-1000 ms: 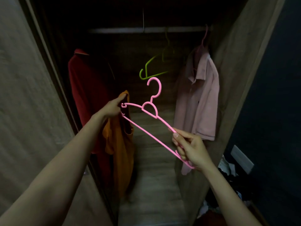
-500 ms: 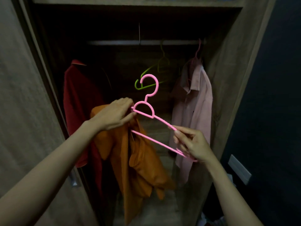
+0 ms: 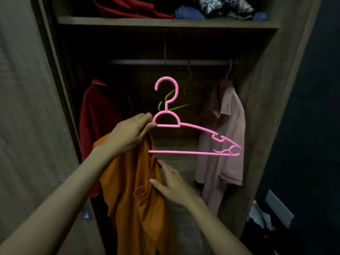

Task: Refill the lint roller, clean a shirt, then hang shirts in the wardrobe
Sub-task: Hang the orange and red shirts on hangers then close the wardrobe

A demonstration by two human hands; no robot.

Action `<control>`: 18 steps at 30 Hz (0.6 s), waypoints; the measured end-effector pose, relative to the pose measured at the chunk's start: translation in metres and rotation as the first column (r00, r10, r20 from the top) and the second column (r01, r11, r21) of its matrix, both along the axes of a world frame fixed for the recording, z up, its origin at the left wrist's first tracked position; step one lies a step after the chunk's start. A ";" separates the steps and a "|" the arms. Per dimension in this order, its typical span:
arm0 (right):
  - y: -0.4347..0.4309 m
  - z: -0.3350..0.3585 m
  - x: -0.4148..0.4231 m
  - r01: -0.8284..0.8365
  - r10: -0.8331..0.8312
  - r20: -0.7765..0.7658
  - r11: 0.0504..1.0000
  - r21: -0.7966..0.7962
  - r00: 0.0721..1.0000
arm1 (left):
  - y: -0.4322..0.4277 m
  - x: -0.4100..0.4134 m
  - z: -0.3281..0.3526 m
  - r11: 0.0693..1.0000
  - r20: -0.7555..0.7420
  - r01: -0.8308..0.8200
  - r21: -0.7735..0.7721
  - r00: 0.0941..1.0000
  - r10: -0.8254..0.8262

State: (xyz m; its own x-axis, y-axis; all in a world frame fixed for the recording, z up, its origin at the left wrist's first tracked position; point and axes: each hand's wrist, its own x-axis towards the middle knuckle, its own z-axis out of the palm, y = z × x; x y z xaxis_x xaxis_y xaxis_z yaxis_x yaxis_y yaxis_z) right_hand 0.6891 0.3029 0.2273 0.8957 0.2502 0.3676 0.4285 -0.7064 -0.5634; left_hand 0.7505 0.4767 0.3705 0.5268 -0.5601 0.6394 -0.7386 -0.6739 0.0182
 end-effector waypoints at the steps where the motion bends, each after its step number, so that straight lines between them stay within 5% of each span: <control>1: -0.003 -0.005 0.005 -0.013 0.010 -0.025 0.991 -0.131 1.000 | 0.005 -0.002 0.004 1.000 0.003 0.006 -0.017 1.000 -0.006; 4: -0.008 -0.017 0.009 0.006 0.015 0.062 0.944 -0.330 0.998 | 0.023 -0.006 0.012 0.997 -0.011 0.000 -0.075 1.000 -0.001; 6: 0.004 -0.012 0.000 0.041 -0.027 0.225 0.998 -0.057 0.974 | 0.032 -0.009 0.015 0.996 -0.018 0.008 -0.092 1.000 -0.010; 9: 0.030 0.006 -0.003 -0.010 -0.105 0.390 0.959 0.283 0.915 | 0.033 -0.012 0.015 0.997 -0.059 0.005 -0.075 0.998 -0.009; 14: 0.053 0.015 -0.005 -0.178 0.039 0.401 0.932 0.316 0.915 | 0.032 -0.010 0.012 0.996 -0.095 -0.011 -0.087 0.995 0.003; 18: 0.064 0.011 0.001 -0.108 -0.040 0.286 0.869 0.483 0.957 | 0.030 -0.013 0.015 0.995 -0.100 -0.007 -0.097 0.995 -0.002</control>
